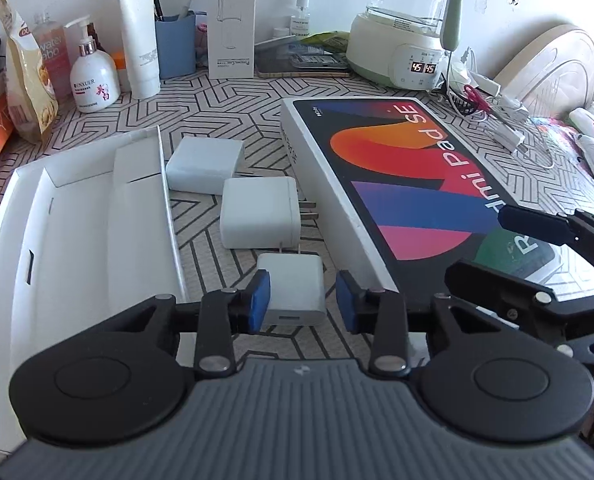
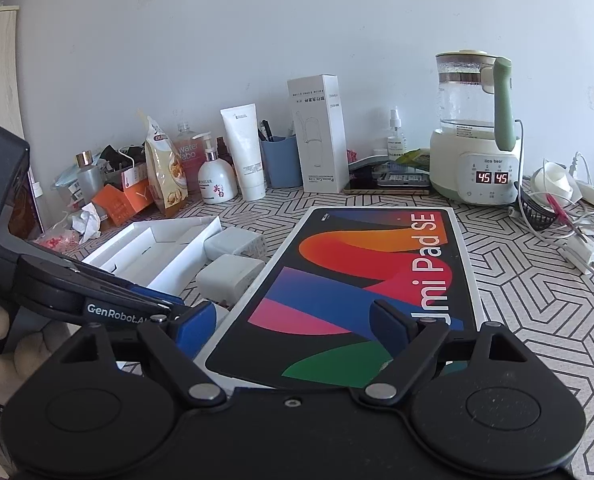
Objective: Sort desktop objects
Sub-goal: 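Close the left gripper on the small white charger and lift it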
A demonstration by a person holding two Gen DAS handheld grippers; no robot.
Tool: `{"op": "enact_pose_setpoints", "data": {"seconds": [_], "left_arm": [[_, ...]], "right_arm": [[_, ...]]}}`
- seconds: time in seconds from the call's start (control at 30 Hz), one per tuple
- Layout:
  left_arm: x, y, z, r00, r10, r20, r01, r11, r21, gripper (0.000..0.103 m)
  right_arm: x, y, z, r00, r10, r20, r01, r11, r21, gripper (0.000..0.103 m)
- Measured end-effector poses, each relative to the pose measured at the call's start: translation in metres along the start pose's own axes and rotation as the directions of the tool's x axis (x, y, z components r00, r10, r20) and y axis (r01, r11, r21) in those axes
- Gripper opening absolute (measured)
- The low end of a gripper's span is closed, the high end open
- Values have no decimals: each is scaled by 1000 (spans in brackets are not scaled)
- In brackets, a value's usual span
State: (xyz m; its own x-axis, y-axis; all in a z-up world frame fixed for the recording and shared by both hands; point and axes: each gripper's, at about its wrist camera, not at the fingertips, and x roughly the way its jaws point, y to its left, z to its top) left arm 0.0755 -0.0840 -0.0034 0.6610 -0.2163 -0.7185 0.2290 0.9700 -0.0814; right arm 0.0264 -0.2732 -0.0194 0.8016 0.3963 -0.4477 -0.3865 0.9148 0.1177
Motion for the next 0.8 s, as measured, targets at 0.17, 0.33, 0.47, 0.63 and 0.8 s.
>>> {"op": "enact_pose_setpoints", "data": {"seconds": [0.17,0.33,0.47,0.63,0.8], "left_arm": [[3,2,-1,999,29,-19,-29,1000,2,41],[13,-4,-4,999,14,-53,-12,999,41,57],[21,-4,-4,998,-1,-60,3,999,37,56],[22,1,0,999,22,-39,-21,999,31,47],[25,-3,-2,998,30,-46,-28,998,53,47]], "right_arm": [[5,2,0,1000,6,-11,-6,1000,-7,88],[8,5,1,1000,9,-11,-9,1000,-15,88],[6,9,1,1000,-12,-10,11,999,-45,90],[1,7,-1,1000,-21,-9,20,999,-46,90],[2,5,-1,1000,-18,-5,18,999,-29,90]]}}
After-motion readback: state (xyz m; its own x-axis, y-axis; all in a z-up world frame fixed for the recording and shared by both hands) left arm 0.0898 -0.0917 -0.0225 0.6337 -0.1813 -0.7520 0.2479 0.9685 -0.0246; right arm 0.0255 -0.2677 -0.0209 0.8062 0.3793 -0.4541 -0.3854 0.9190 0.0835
